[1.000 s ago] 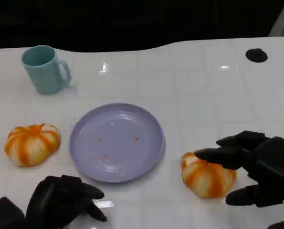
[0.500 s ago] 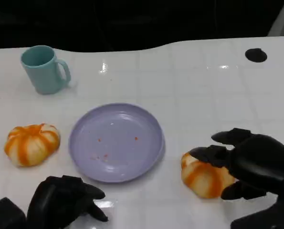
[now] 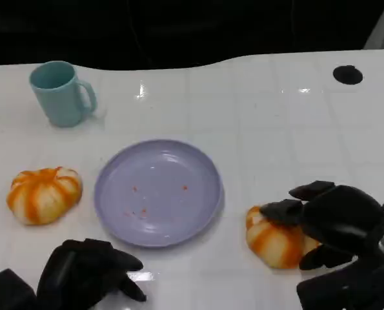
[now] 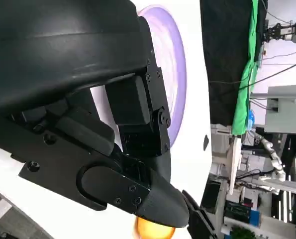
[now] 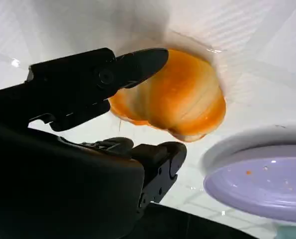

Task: Grasp the bread from the table and place it into the plate.

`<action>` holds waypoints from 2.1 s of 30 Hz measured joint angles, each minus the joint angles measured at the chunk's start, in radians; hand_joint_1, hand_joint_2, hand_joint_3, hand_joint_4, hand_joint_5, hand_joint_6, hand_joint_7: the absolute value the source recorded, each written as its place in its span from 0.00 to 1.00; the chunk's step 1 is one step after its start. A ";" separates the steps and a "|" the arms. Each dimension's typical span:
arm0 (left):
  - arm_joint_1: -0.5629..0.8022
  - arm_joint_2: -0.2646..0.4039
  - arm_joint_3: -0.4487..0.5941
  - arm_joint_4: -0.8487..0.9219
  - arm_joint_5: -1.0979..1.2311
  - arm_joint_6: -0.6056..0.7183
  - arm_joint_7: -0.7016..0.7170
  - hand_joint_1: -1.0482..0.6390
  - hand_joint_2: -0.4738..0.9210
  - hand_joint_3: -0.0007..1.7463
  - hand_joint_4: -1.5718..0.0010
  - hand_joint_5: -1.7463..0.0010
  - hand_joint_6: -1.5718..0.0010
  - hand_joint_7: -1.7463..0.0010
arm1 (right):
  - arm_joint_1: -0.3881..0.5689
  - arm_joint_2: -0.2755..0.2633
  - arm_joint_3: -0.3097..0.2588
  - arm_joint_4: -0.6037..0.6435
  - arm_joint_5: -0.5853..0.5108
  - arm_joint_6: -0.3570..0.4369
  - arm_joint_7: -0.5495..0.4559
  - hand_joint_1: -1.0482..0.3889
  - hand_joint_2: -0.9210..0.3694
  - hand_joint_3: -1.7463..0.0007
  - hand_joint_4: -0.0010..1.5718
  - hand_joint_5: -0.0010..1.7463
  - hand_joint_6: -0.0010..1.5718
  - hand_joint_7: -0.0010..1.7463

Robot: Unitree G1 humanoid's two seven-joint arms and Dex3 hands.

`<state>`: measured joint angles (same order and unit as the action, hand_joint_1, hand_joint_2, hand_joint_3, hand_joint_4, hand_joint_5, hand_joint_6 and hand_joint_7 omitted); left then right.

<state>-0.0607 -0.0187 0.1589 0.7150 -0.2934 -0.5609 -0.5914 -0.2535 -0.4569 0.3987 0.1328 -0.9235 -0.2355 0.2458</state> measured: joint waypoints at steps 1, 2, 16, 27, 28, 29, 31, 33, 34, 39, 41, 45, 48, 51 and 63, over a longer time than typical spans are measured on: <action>0.002 0.000 0.000 -0.004 0.000 0.001 0.000 0.00 0.95 0.00 0.02 0.68 0.00 0.89 | -0.007 0.002 0.010 0.012 0.000 0.005 0.000 0.38 0.04 1.00 0.12 0.05 0.16 0.00; 0.003 0.000 0.000 -0.007 0.000 0.003 0.000 0.00 0.95 0.00 0.02 0.68 0.00 0.89 | -0.013 0.006 0.016 0.022 0.001 0.011 0.001 0.39 0.04 1.00 0.12 0.05 0.16 0.00; 0.008 -0.002 -0.003 -0.021 0.003 0.009 0.008 0.00 0.96 0.00 0.02 0.68 0.00 0.89 | -0.093 0.069 0.066 0.240 0.030 -0.028 -0.242 0.62 0.00 0.87 0.59 0.83 0.84 0.10; 0.011 -0.001 -0.002 -0.023 0.001 0.009 0.008 0.00 0.96 0.00 0.02 0.68 0.00 0.89 | -0.112 0.086 0.080 0.326 0.046 -0.078 -0.451 0.63 0.22 0.57 0.53 1.00 0.54 0.76; 0.012 -0.001 -0.002 -0.025 0.001 0.009 0.008 0.00 0.96 0.00 0.02 0.68 0.00 0.89 | -0.111 0.088 0.081 0.327 0.046 -0.078 -0.464 0.63 0.26 0.53 0.54 1.00 0.53 0.79; 0.012 -0.001 -0.002 -0.026 0.002 0.009 0.008 0.00 0.96 0.00 0.02 0.68 0.00 0.89 | -0.110 0.092 0.081 0.331 0.047 -0.083 -0.481 0.63 0.28 0.50 0.54 1.00 0.52 0.81; 0.014 -0.001 -0.002 -0.029 0.002 0.009 0.008 0.00 0.96 0.00 0.02 0.68 0.00 0.89 | -0.108 0.101 0.080 0.345 0.053 -0.092 -0.527 0.64 0.36 0.43 0.55 1.00 0.50 0.86; 0.015 -0.001 -0.002 -0.029 0.002 0.009 0.008 0.00 0.96 0.00 0.02 0.68 0.00 0.89 | -0.104 0.113 0.077 0.363 0.068 -0.105 -0.575 0.65 0.42 0.38 0.56 1.00 0.50 0.88; 0.015 -0.001 -0.002 -0.029 0.002 0.009 0.008 0.00 0.96 0.00 0.02 0.68 0.00 0.89 | -0.102 0.121 0.072 0.370 0.077 -0.113 -0.599 0.66 0.45 0.35 0.58 1.00 0.52 0.88; 0.015 -0.001 -0.002 -0.029 0.002 0.009 0.008 0.00 0.96 0.00 0.02 0.68 0.00 0.89 | -0.097 0.159 0.045 0.393 0.137 -0.163 -0.682 0.70 0.54 0.26 0.62 1.00 0.54 0.89; 0.015 -0.001 -0.002 -0.029 0.002 0.009 0.008 0.00 0.96 0.00 0.02 0.68 0.00 0.89 | -0.095 0.173 0.030 0.393 0.172 -0.184 -0.686 0.70 0.57 0.22 0.63 1.00 0.55 0.89; 0.015 -0.001 -0.003 -0.029 0.004 0.007 0.008 0.00 0.97 0.00 0.02 0.68 0.00 0.89 | -0.093 0.196 0.004 0.386 0.237 -0.227 -0.683 0.70 0.57 0.15 0.64 1.00 0.55 0.90; 0.015 -0.001 -0.003 -0.029 0.005 0.005 0.009 0.00 0.96 0.00 0.02 0.68 0.00 0.89 | -0.091 0.214 -0.011 0.363 0.279 -0.231 -0.650 0.70 0.59 0.13 0.64 1.00 0.54 0.95; 0.015 -0.004 -0.003 -0.029 0.005 0.005 0.009 0.00 0.96 0.00 0.02 0.68 0.00 0.89 | -0.092 0.244 -0.024 0.351 0.321 -0.238 -0.621 0.70 0.60 0.11 0.65 1.00 0.52 0.99; 0.015 -0.010 -0.011 -0.026 0.015 -0.008 0.020 0.00 0.96 0.00 0.02 0.67 0.00 0.88 | -0.205 0.364 -0.013 0.429 0.307 -0.250 -0.614 0.69 0.60 0.10 0.64 1.00 0.49 0.98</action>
<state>-0.0452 -0.0283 0.1479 0.6887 -0.2782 -0.5694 -0.5717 -0.4588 -0.0924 0.3860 0.5619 -0.6168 -0.4856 -0.3680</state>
